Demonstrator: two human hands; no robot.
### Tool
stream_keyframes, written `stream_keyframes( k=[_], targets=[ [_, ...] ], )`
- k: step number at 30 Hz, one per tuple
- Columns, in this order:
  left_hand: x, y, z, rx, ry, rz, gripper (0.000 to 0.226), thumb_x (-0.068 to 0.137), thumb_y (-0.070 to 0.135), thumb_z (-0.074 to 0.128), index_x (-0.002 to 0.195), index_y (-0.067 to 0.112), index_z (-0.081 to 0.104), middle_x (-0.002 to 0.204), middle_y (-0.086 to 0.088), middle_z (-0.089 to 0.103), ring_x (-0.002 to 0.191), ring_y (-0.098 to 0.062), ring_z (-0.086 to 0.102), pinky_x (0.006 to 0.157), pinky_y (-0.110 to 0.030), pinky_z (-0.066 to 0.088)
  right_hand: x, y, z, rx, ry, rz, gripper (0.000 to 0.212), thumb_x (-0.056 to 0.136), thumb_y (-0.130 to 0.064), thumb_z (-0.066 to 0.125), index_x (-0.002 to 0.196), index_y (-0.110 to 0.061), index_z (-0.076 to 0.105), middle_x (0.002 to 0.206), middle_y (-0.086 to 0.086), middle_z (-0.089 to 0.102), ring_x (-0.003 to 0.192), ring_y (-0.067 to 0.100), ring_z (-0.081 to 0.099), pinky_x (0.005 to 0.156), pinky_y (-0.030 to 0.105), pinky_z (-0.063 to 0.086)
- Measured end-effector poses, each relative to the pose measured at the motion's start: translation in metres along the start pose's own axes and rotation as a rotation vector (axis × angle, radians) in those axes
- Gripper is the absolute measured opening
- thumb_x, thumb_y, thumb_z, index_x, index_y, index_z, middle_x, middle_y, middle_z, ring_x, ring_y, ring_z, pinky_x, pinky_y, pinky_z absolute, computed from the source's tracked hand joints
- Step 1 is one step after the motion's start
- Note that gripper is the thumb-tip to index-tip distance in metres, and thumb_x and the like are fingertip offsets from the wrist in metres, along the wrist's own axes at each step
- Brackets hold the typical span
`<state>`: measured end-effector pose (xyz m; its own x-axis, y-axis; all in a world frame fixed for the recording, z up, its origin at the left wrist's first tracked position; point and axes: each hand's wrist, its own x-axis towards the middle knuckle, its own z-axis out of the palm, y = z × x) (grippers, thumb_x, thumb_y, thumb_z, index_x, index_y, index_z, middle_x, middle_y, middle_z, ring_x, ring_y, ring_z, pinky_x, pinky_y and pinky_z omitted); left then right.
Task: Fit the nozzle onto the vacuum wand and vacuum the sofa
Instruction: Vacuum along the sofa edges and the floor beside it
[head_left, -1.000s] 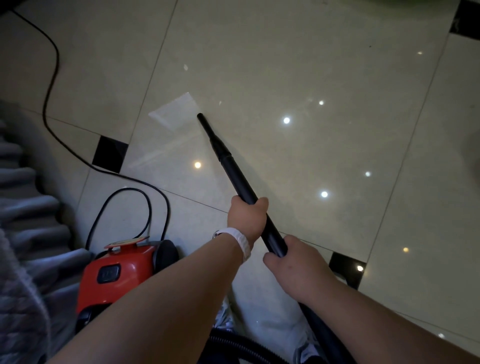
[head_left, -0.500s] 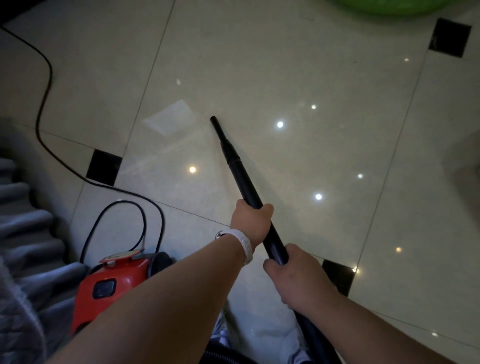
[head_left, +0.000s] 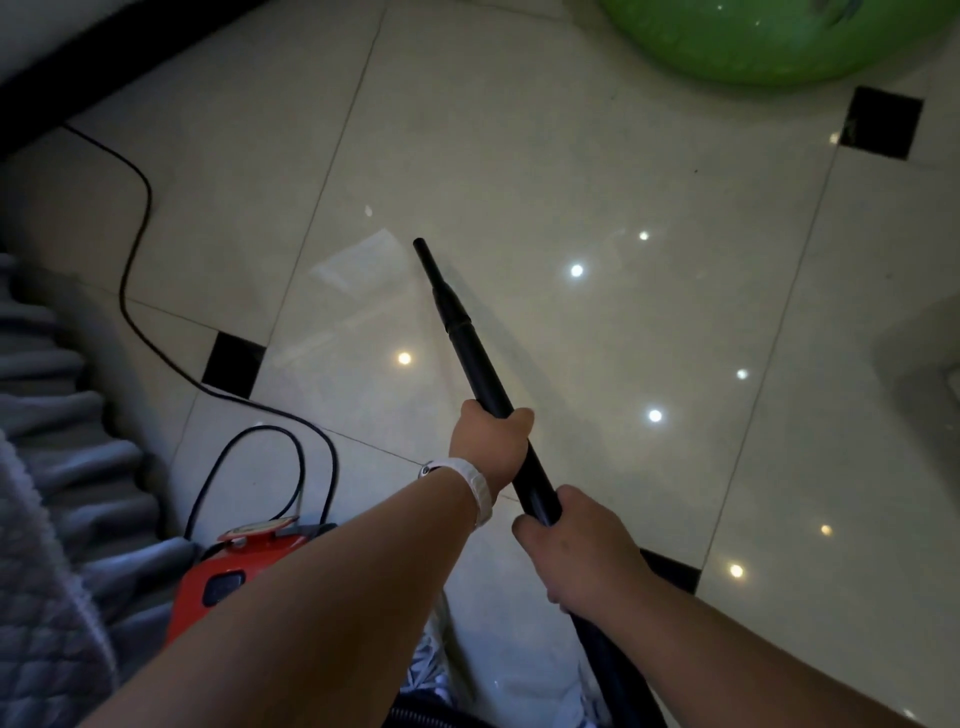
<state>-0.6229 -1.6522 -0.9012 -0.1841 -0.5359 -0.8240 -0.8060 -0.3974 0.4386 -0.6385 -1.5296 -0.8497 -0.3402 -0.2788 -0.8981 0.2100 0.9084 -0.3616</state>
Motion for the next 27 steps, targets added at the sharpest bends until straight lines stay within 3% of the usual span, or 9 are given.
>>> stream_keyframes(
  k=[4,10,17,20,27],
  targets=[
    [-0.001,0.021,-0.003,-0.057,0.037,0.010,0.029,0.093,0.029,0.064,0.113,0.016,0.048,0.098,-0.005,0.060,0.079,-0.016,0.060,0.066,-0.032,0.052,-0.003,-0.018,-0.018,-0.035,-0.002,-0.046,0.022,0.089,-0.039,0.058,0.083,-0.021,0.048,0.078,0.004,0.059,0.066,0.023,0.060,0.066,0.038,0.057],
    [0.022,0.036,-0.005,-0.100,0.056,0.009,0.033,0.092,0.029,0.065,0.116,0.011,0.052,0.100,-0.008,0.062,0.084,-0.021,0.063,0.077,-0.039,0.058,0.020,-0.036,-0.031,-0.072,-0.027,-0.073,0.023,0.090,-0.038,0.058,0.081,-0.021,0.046,0.079,0.003,0.058,0.066,0.022,0.059,0.060,0.030,0.048],
    [0.056,0.042,-0.031,-0.075,0.038,-0.031,0.035,0.092,0.029,0.065,0.116,0.008,0.050,0.100,-0.008,0.061,0.084,-0.021,0.062,0.078,-0.040,0.060,0.042,-0.067,-0.016,-0.132,-0.014,-0.060,0.023,0.089,-0.038,0.059,0.080,-0.020,0.047,0.080,0.005,0.060,0.072,0.027,0.064,0.063,0.032,0.049],
    [0.071,0.044,-0.044,-0.072,0.014,-0.058,0.040,0.091,0.028,0.067,0.120,0.004,0.054,0.105,-0.014,0.064,0.086,-0.026,0.066,0.074,-0.041,0.062,0.051,-0.082,-0.007,-0.175,-0.012,-0.060,0.024,0.091,-0.037,0.058,0.078,-0.021,0.045,0.079,0.003,0.058,0.068,0.022,0.058,0.060,0.031,0.044],
    [0.098,0.048,-0.071,-0.058,-0.018,-0.084,0.040,0.092,0.030,0.066,0.121,0.004,0.053,0.104,-0.012,0.064,0.080,-0.022,0.065,0.057,-0.029,0.057,0.068,-0.111,0.015,-0.207,0.011,-0.061,0.027,0.092,-0.036,0.058,0.076,-0.023,0.041,0.075,-0.001,0.053,0.062,0.015,0.051,0.052,0.028,0.037]
  ],
)
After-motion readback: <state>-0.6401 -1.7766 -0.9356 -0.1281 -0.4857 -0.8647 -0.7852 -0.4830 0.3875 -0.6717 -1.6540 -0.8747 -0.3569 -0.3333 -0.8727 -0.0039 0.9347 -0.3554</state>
